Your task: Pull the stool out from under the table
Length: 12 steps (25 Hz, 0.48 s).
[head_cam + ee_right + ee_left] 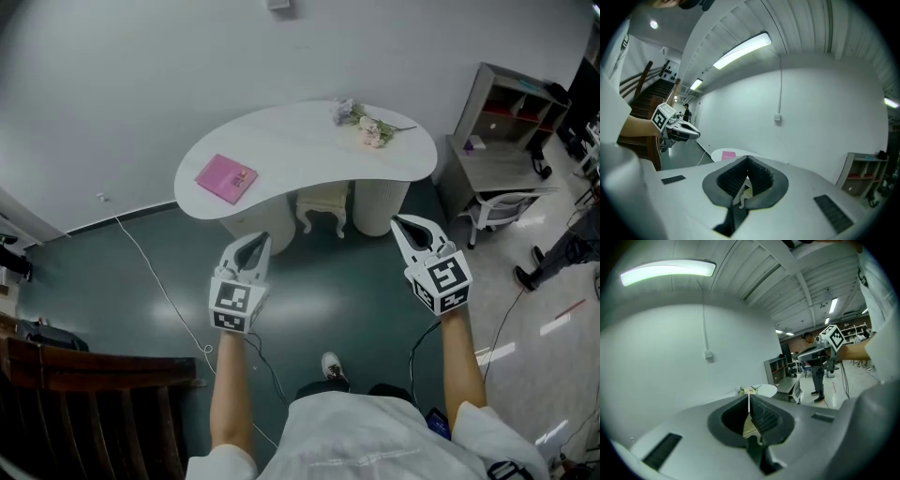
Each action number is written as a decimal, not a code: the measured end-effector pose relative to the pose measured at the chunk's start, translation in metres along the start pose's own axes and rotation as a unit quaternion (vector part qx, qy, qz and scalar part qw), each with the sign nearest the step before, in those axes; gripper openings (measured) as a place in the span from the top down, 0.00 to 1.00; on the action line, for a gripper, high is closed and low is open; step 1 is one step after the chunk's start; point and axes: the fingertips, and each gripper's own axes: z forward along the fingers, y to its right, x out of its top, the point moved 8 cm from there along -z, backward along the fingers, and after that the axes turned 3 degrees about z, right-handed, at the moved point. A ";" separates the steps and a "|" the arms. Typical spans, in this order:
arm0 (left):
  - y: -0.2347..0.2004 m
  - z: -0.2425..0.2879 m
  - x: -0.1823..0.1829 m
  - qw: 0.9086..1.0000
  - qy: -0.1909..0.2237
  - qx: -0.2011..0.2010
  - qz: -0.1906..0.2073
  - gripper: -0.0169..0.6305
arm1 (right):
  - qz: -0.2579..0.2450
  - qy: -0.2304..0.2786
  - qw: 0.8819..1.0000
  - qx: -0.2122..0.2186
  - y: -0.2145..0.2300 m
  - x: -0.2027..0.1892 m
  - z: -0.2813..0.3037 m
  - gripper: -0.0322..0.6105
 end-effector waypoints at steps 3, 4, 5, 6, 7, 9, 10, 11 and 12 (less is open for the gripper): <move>-0.013 0.033 -0.026 1.000 -0.013 -0.016 -0.013 0.95 | 0.028 -0.018 0.999 -0.001 0.010 -0.022 0.030 0.94; -0.016 0.045 -0.037 0.999 -0.019 -0.023 -0.020 0.95 | 0.037 -0.027 0.999 0.000 0.013 -0.032 0.040 0.94; -0.018 0.058 -0.048 0.999 -0.025 -0.031 -0.029 0.95 | 0.043 -0.036 0.998 0.001 0.017 -0.043 0.051 0.94; -0.021 0.073 -0.059 0.998 -0.030 -0.041 -0.037 0.95 | 0.046 -0.044 0.998 0.001 0.020 -0.054 0.063 0.94; -0.023 0.088 -0.070 0.997 -0.035 -0.053 -0.045 0.94 | 0.048 -0.051 0.998 0.000 0.024 -0.066 0.075 0.94; -0.025 0.120 -0.093 0.995 -0.041 -0.070 -0.054 0.94 | 0.046 -0.066 0.997 0.001 0.032 -0.092 0.101 0.94; -0.026 0.135 -0.105 0.995 -0.043 -0.072 -0.055 0.94 | 0.045 -0.072 0.996 0.003 0.036 -0.107 0.114 0.94; -0.027 0.152 -0.118 0.995 -0.044 -0.072 -0.056 0.92 | 0.043 -0.078 0.996 0.006 0.040 -0.122 0.128 0.94; -0.026 0.168 -0.133 0.995 -0.045 -0.072 -0.058 0.81 | 0.041 -0.082 0.996 0.009 0.045 -0.139 0.142 0.94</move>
